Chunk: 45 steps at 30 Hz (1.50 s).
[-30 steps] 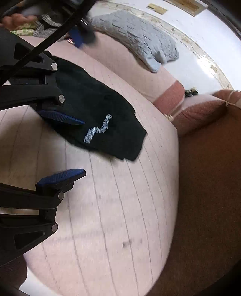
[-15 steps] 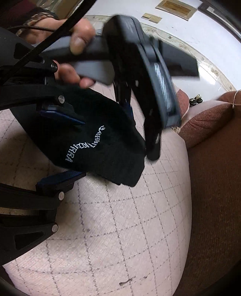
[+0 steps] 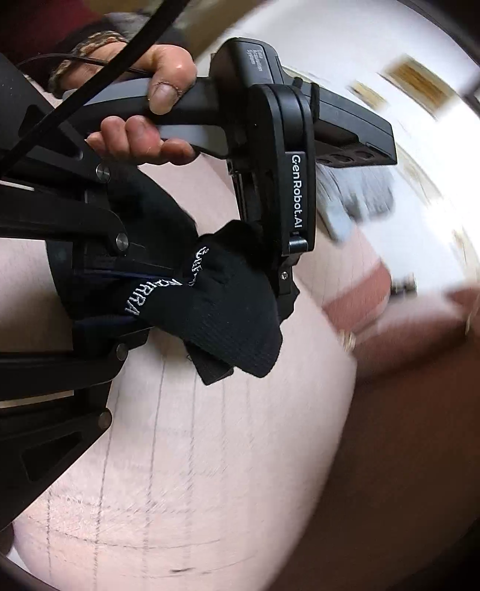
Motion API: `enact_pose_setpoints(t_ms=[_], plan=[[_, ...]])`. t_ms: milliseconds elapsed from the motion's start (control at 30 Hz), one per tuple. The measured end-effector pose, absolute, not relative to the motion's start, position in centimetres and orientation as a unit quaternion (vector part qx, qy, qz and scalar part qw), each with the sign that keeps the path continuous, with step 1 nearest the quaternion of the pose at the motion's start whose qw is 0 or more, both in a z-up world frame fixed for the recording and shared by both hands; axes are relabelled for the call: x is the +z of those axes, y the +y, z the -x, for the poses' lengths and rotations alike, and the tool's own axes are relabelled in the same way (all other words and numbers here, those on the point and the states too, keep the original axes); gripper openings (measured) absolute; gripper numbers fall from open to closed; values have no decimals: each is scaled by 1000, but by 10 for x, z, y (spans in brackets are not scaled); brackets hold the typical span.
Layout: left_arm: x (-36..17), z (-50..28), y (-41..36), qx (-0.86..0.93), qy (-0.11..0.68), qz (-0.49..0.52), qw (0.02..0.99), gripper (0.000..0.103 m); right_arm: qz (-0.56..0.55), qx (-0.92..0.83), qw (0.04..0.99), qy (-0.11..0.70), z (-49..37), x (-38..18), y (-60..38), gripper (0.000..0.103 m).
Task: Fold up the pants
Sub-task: 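Grasp the pants end with the left gripper and fold it toward the right gripper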
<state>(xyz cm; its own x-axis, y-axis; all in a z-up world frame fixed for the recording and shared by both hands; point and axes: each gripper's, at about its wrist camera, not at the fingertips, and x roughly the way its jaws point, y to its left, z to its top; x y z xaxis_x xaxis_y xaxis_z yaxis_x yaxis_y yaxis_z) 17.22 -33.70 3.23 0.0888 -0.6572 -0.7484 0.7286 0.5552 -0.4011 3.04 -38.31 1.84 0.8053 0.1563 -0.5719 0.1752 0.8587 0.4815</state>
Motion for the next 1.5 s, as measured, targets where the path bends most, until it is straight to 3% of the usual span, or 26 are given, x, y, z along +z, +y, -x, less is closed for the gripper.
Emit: enact_pose_setpoints(t_ms=[200, 333, 467, 600, 667, 733, 800, 900, 967, 1033, 1300, 1367, 1433, 1500], plan=[[50, -180, -217, -436, 469, 102, 761, 17, -161, 80, 924, 339, -53, 53, -309, 16], [23, -186, -130, -396, 475, 215, 756, 17, -96, 138, 914, 368, -74, 54, -255, 16], [-2, -181, -86, -365, 477, 258, 757, 17, -46, 169, 899, 401, -96, 41, -208, 16], [-21, -175, -55, -345, 472, 299, 754, 23, 3, 190, 885, 425, -114, 27, -175, 17], [-26, -170, -49, -340, 470, 309, 754, 25, 27, 198, 878, 435, -114, 17, -162, 21], [-29, -164, -39, -330, 467, 320, 755, 31, 33, 214, 868, 447, -120, 6, -154, 31], [-32, -161, -22, -327, 465, 332, 753, 50, 28, 231, 855, 463, -117, -5, -148, 32], [-31, -154, 2, -317, 455, 351, 754, 56, 33, 235, 852, 467, -118, -12, -143, 32], [-30, -146, 18, -302, 452, 361, 758, 60, 24, 241, 851, 467, -116, -11, -145, 38], [-30, -137, 32, -283, 449, 365, 765, 60, 9, 255, 848, 465, -110, -7, -151, 44], [-9, -96, 19, -264, 438, 298, 806, 60, -61, 251, 867, 427, -115, 48, -191, 44], [-10, -86, 7, -262, 437, 275, 815, 60, -74, 210, 878, 425, -127, 58, -202, 42], [-15, -76, -6, -259, 446, 255, 818, 60, -88, 194, 879, 427, -143, 63, -206, 32], [-22, -69, -14, -258, 455, 245, 816, 60, -93, 204, 871, 437, -156, 63, -198, 32]])
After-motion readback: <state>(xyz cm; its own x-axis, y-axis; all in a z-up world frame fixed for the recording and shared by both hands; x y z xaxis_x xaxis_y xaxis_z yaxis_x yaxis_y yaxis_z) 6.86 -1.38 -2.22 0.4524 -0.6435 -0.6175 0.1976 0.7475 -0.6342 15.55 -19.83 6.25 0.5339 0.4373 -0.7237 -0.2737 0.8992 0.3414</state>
